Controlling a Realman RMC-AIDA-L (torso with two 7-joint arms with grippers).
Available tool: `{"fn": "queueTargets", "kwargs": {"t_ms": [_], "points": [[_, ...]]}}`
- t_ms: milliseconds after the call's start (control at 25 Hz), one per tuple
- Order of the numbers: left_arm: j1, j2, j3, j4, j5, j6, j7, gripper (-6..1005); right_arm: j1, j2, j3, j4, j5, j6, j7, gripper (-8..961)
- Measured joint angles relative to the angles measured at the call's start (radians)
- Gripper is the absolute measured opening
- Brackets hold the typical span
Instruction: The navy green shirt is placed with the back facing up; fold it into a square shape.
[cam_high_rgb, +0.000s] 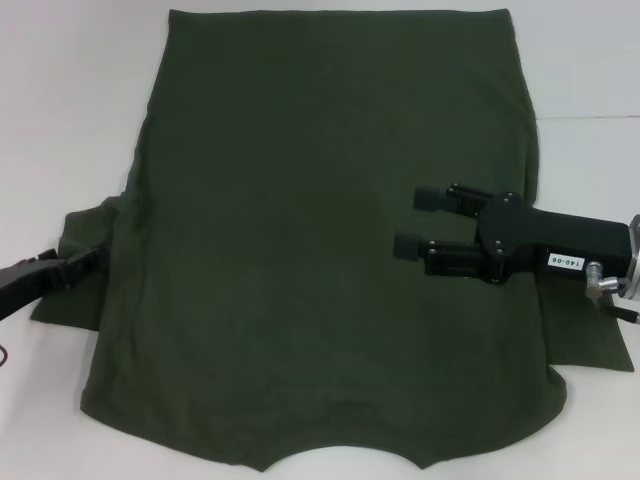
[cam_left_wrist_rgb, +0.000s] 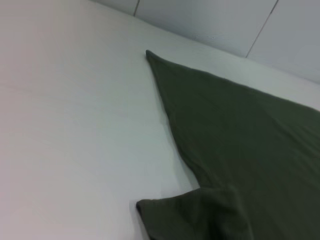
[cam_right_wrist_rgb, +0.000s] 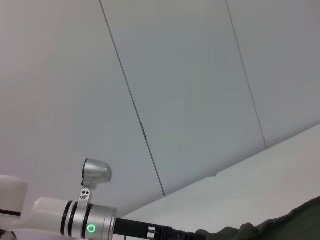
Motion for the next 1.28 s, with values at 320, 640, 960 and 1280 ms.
{"fn": "queueTargets", "kwargs": {"t_ms": [320, 640, 960, 1280], "points": [[-0.001, 0.001, 0.000, 0.010, 0.015, -0.007, -0.004, 759, 0.005, 0.000, 0.001, 0.000, 0.001, 0.007, -0.001, 926], [-0.006, 0.001, 0.000, 0.010, 0.015, -0.015, -0.004, 390, 0.005, 0.000, 0.000, 0.000, 0.006, 0.007, -0.001, 925], [-0.010, 0.003, 0.000, 0.007, 0.015, -0.028, -0.006, 125, 0.004, 0.000, 0.000, 0.000, 0.015, 0.007, -0.004, 925], [-0.015, 0.005, 0.001, 0.005, 0.015, -0.029, -0.010, 4, 0.004, 0.000, 0.000, 0.000, 0.015, 0.007, -0.006, 925]]}}
